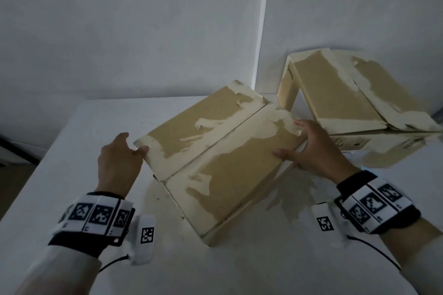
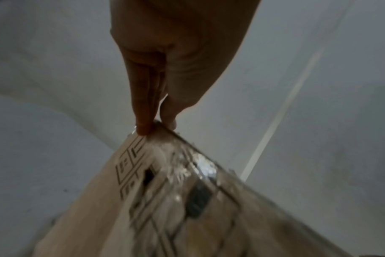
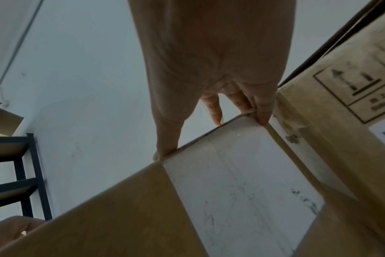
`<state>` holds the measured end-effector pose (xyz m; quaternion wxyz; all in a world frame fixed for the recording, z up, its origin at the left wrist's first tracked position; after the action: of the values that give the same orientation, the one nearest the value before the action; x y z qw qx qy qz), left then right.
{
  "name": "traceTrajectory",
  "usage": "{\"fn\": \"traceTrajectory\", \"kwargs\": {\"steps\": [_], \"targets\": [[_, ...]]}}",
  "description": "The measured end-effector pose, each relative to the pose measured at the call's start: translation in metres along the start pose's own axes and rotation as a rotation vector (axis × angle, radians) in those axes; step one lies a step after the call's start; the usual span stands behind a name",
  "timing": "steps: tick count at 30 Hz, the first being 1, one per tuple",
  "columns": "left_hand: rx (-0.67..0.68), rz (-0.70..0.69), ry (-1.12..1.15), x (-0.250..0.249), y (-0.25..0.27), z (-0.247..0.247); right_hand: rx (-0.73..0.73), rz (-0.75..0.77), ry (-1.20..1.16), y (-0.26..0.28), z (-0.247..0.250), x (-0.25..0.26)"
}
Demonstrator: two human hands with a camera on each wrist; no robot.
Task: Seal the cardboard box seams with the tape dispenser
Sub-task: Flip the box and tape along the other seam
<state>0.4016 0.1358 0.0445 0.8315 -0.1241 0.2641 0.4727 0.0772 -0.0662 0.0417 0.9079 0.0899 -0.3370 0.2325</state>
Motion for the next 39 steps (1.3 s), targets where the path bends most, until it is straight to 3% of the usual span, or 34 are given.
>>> {"fn": "traceTrajectory", "kwargs": {"steps": [3, 6, 9, 12, 22, 25, 28, 32, 39], "targets": [[0.051, -0.089, -0.242, -0.015, -0.003, 0.011, 0.008, -0.007, -0.049, 0.002, 0.001, -0.001], [0.022, -0.262, -0.38, -0.053, -0.006, 0.022, 0.043, -0.012, -0.08, 0.0, 0.0, -0.003], [0.144, -0.422, -0.405, -0.087, -0.009, 0.009, 0.116, 0.016, -0.099, -0.001, -0.003, -0.002], [0.255, -0.491, -0.479, -0.106, -0.01, -0.005, 0.201, 0.041, -0.075, 0.0, -0.002, 0.0], [0.658, -0.49, -0.569, -0.133, -0.011, -0.021, 0.212, 0.024, -0.151, 0.006, 0.014, -0.007], [0.649, -0.432, -0.528, -0.125, -0.015, -0.029, 0.211, -0.001, -0.157, 0.003, 0.011, -0.006], [0.623, -0.435, -0.694, -0.12, -0.018, -0.033, 0.174, -0.005, -0.141, 0.009, 0.006, -0.006], [0.654, -0.438, -0.699, -0.117, -0.013, -0.035, 0.155, -0.088, -0.141, 0.012, -0.007, -0.007], [0.817, -0.491, -0.593, -0.104, 0.029, -0.051, 0.118, -0.096, 0.048, -0.005, 0.004, -0.006]]}}
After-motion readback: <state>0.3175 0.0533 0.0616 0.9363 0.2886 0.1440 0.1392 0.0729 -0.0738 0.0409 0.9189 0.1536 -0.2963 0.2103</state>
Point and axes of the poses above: each hand's wrist, its own y-axis away from the middle knuckle, its own z-axis out of the back of the hand, x = y × z, the point moved 5 cm from there along -y, towards the middle knuckle, and after that the axes turned 1 degree about y, right-handed, at the moved point
